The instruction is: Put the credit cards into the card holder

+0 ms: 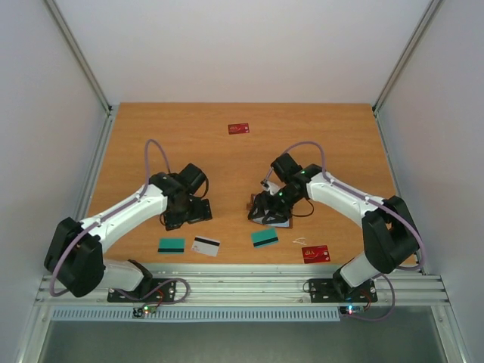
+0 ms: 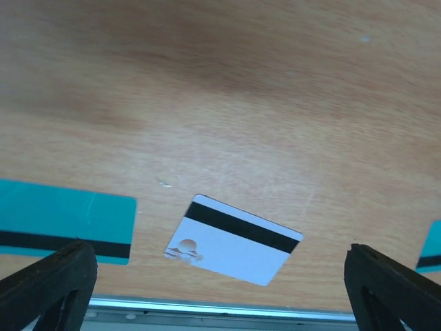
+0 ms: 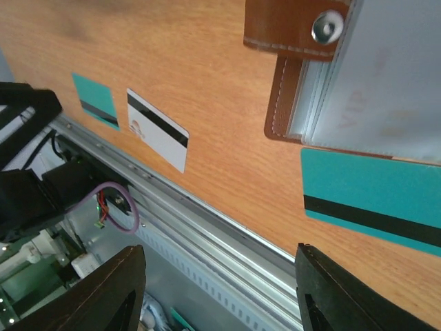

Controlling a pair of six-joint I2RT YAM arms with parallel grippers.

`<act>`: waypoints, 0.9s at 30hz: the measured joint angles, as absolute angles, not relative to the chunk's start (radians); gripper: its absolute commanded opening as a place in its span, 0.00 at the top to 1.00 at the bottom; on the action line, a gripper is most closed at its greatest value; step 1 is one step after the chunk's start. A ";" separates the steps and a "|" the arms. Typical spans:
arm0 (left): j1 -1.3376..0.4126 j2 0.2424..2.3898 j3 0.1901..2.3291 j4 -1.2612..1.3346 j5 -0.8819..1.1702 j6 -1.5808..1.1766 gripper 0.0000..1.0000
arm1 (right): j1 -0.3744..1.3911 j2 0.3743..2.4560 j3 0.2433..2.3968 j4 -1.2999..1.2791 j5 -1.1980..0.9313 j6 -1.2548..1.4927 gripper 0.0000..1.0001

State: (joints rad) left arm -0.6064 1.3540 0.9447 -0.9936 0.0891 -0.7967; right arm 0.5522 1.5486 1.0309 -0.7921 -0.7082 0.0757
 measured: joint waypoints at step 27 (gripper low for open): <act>-0.623 1.635 0.989 -0.928 0.022 -0.957 0.52 | 0.623 1.349 0.894 -0.772 -0.590 0.187 0.44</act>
